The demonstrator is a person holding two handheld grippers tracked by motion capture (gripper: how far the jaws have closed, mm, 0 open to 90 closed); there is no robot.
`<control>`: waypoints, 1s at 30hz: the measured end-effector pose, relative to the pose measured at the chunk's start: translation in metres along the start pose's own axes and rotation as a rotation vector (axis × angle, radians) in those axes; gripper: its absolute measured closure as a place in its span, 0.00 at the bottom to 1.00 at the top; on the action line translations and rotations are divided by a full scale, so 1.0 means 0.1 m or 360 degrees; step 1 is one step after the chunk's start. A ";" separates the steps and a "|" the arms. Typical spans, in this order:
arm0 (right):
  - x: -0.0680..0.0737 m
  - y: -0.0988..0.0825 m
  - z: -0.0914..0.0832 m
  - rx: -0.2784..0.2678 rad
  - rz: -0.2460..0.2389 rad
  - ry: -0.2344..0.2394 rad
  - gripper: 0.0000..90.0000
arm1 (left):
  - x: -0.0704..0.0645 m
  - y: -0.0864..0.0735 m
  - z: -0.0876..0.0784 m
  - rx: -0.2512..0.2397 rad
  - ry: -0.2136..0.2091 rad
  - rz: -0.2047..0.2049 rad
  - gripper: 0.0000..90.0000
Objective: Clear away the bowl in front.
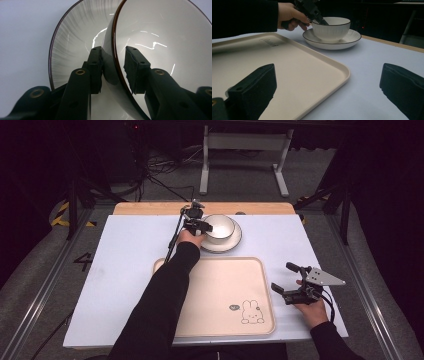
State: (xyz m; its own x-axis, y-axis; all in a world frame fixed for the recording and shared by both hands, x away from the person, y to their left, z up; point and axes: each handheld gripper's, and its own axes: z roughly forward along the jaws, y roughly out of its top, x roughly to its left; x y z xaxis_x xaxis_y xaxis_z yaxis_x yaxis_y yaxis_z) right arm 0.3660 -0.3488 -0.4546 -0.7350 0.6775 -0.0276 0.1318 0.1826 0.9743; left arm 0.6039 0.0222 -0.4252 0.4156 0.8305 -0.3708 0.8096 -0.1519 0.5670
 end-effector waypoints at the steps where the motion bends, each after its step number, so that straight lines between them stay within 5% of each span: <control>1: 0.00 0.00 0.00 0.0000 -0.0001 0.0001 0.02 | 0.00 0.00 0.00 -0.0002 -0.0002 -0.0022 0.76; 9: 0.00 0.00 0.00 0.0001 -0.0008 0.0001 0.02 | -0.02 0.02 -0.02 -0.0048 0.0055 -0.0050 0.88; 18: 0.00 0.00 0.00 0.0000 -0.0008 0.0003 0.02 | -0.04 0.02 -0.04 -0.0084 0.0063 -0.0059 0.89; 30: 0.00 0.00 0.00 0.0000 -0.0009 0.0003 0.02 | -0.11 0.05 -0.20 -0.0134 0.0081 0.0011 0.89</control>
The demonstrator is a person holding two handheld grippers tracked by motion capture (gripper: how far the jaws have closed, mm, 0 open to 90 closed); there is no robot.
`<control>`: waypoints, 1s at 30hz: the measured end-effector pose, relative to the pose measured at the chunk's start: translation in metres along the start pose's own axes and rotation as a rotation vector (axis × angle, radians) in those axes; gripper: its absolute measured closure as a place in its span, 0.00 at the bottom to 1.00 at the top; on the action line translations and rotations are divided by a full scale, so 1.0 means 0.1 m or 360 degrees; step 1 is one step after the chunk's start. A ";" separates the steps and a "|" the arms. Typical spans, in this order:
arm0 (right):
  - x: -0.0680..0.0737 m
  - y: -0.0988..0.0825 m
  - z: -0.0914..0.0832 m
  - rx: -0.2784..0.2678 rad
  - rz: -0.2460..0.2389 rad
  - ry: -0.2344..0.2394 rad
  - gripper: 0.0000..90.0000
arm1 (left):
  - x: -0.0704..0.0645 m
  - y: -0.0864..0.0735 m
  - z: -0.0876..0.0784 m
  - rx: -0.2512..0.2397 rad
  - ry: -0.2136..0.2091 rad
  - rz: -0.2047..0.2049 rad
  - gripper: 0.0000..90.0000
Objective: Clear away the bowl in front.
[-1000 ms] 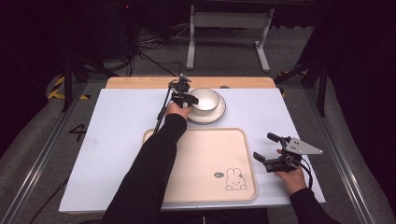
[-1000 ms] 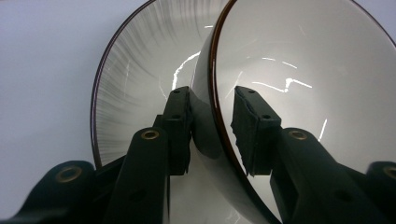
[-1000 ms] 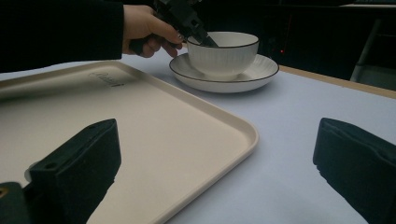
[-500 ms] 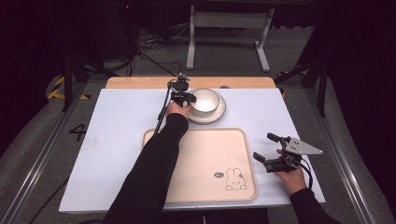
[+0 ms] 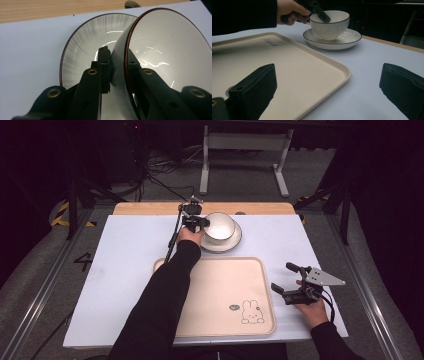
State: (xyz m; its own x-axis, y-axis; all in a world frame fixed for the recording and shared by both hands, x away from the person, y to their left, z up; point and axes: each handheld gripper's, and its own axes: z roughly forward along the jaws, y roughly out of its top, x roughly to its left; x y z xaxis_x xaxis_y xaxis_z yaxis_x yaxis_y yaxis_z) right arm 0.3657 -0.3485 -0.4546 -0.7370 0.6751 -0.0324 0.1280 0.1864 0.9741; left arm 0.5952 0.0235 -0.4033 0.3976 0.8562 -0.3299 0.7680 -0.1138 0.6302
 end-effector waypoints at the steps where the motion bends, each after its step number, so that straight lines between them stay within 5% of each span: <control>1: 0.00 0.00 0.00 0.0000 0.0001 -0.0001 0.02 | -0.01 0.01 -0.03 -0.0012 -0.0006 0.0008 0.89; 23: 0.00 0.00 0.00 -0.0001 0.0001 -0.0002 0.02 | -0.09 0.07 -0.35 -0.0051 -0.0079 0.0097 0.89; 30: 0.00 0.00 0.00 -0.0002 0.0002 -0.0002 0.02 | -0.10 0.06 -0.50 -0.0036 -0.0102 0.0185 0.89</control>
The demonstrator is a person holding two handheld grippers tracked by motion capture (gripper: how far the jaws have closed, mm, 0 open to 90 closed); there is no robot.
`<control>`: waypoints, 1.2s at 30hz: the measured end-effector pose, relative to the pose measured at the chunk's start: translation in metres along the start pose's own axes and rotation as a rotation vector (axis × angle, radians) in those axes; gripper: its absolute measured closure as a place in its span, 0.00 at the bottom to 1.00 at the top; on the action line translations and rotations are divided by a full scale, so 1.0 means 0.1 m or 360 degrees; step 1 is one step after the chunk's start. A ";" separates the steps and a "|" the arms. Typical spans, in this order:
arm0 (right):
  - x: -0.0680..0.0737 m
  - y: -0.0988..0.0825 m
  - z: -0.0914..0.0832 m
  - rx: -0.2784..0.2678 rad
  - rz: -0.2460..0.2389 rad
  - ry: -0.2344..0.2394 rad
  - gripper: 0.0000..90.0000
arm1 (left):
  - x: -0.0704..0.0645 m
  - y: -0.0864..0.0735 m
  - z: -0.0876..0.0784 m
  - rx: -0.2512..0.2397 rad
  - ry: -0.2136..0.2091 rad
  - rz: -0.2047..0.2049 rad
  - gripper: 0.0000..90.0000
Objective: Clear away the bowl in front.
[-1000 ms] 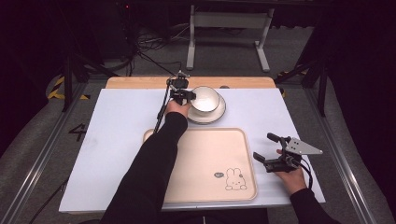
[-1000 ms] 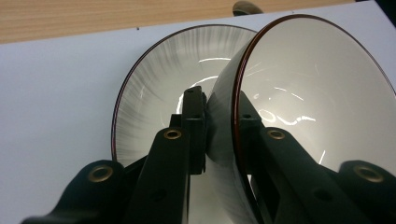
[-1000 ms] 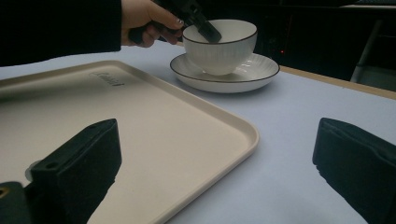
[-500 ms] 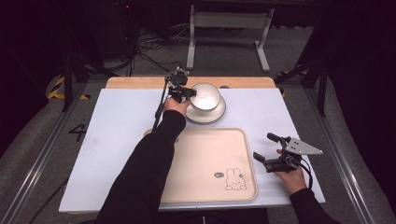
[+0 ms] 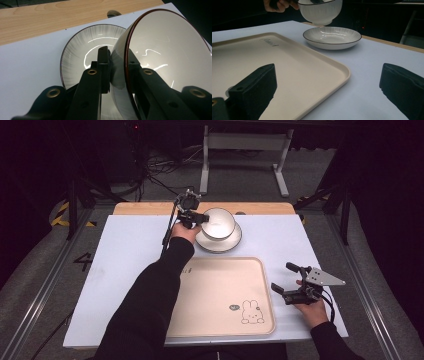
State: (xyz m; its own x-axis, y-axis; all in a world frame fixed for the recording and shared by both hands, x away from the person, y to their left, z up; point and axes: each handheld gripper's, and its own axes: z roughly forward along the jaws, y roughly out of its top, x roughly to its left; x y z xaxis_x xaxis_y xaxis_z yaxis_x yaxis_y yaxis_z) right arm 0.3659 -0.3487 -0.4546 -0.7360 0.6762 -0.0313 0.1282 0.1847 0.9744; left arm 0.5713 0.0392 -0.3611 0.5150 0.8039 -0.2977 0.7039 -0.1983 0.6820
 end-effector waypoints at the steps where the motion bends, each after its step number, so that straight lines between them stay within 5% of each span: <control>1: 0.00 0.00 0.00 0.0000 0.0000 0.0000 0.02 | 0.00 0.00 -0.03 -0.0001 -0.0009 0.0012 0.89; 18: 0.00 0.00 0.00 -0.0001 0.0005 -0.0001 0.02 | 0.00 -0.10 -0.49 0.0035 -0.0139 0.0164 0.89; 36: 0.00 0.00 0.00 -0.0001 0.0007 0.0001 0.02 | -0.11 -0.32 -0.76 0.0081 -0.0255 0.0322 0.89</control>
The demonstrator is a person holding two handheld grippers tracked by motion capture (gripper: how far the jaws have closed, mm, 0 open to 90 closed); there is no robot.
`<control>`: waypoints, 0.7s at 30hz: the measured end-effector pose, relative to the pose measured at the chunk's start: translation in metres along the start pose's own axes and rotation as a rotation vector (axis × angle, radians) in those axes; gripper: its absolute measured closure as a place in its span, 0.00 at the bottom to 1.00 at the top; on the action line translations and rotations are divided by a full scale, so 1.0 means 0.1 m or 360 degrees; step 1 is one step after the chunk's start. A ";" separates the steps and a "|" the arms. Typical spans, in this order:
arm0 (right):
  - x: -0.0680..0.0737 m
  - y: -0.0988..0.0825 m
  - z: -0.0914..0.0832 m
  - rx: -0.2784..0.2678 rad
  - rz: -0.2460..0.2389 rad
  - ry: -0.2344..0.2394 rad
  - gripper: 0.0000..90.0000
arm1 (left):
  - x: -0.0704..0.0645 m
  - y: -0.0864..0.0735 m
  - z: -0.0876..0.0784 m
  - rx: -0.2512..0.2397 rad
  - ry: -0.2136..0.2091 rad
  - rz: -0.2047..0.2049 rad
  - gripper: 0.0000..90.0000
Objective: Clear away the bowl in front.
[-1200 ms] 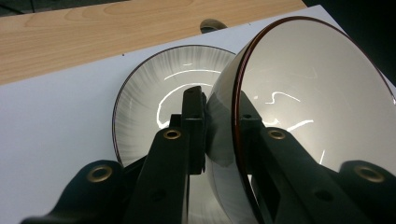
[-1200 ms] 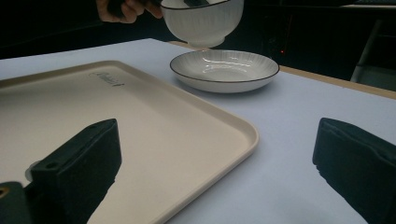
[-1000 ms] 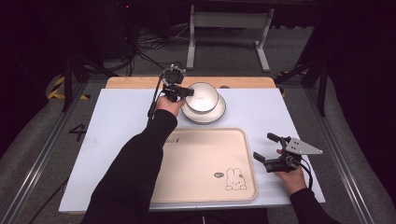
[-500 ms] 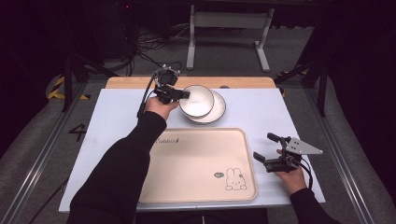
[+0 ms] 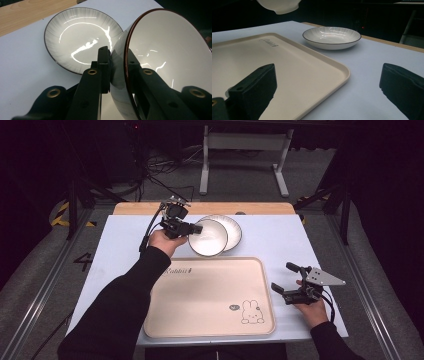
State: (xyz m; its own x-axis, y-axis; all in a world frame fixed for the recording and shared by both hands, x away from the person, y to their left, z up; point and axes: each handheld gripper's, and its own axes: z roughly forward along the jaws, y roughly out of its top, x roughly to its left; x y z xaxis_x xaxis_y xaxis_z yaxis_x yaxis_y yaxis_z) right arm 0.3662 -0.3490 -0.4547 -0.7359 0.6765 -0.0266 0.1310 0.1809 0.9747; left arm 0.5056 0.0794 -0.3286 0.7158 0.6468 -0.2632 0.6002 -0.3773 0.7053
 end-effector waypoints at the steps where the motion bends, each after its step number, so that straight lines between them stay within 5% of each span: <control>1: 0.00 0.00 0.00 0.0002 -0.0001 -0.0003 0.02 | -0.01 -0.01 -0.01 0.0002 -0.0007 0.0010 0.89; 21: 0.00 0.00 0.00 0.0004 -0.0001 -0.0008 0.02 | -0.20 -0.20 -0.23 0.0050 -0.0044 0.0193 0.89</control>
State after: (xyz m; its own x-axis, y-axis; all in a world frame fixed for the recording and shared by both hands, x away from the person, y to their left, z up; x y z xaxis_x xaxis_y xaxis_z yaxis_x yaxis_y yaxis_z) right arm 0.3662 -0.3486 -0.4547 -0.7327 0.6799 -0.0286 0.1319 0.1831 0.9742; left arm 0.4712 0.0893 -0.3222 0.7932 0.5766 -0.1957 0.5193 -0.4726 0.7120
